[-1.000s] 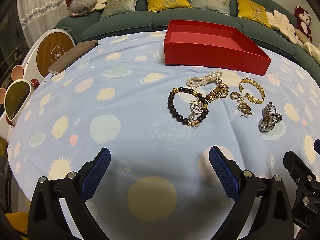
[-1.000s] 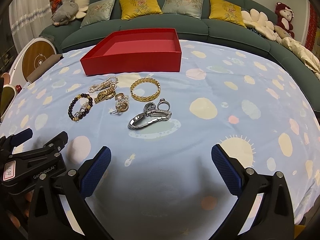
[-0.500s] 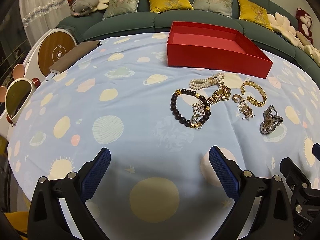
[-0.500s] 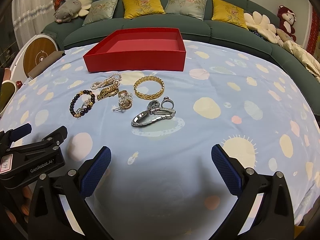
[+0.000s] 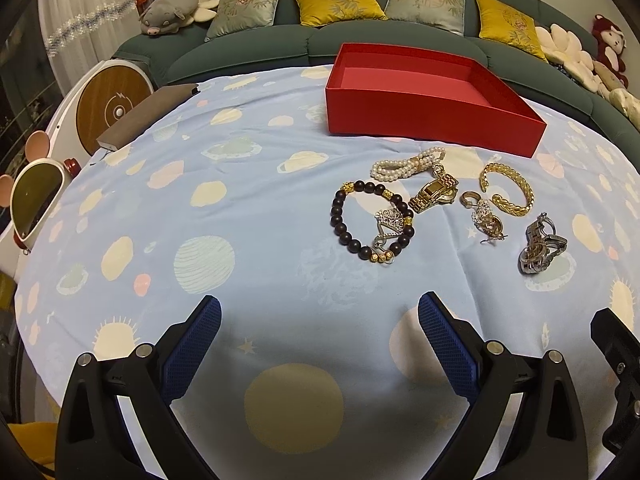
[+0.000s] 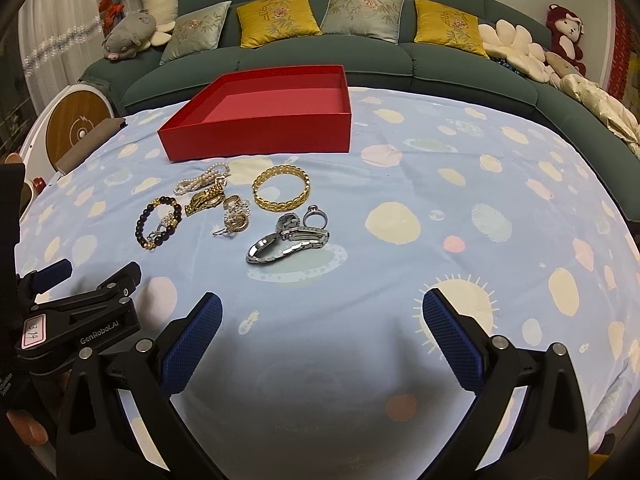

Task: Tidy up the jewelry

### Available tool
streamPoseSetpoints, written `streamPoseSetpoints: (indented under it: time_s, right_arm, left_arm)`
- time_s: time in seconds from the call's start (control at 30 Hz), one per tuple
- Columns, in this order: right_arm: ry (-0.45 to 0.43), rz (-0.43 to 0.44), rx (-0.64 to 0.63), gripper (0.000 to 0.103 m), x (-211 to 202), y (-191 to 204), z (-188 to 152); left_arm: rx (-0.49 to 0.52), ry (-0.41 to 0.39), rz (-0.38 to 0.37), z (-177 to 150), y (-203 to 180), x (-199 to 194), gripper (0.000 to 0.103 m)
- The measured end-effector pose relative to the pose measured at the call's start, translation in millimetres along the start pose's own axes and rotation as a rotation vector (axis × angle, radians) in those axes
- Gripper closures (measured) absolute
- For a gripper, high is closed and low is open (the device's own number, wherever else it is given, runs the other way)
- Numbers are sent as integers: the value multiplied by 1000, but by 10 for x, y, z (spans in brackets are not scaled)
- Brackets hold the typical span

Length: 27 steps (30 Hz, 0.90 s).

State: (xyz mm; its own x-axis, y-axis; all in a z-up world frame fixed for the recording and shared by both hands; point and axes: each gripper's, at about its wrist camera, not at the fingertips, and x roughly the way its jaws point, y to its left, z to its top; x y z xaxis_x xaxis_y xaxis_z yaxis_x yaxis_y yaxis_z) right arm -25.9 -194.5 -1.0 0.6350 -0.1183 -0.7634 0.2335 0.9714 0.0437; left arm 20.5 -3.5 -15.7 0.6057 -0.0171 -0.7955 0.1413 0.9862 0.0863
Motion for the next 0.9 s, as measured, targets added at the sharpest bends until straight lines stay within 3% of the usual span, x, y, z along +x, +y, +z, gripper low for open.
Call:
streamPoseSetpoints:
  time_s: [0.27,0.9]
  right_arm:
    - [36,4,46,5,108,-93,2]
    - [14,59,12,6,230,260,140]
  left_arm:
    - [-24,0,-8,53,64,-12,7]
    - [-109,7,-32,104,478,24,7]
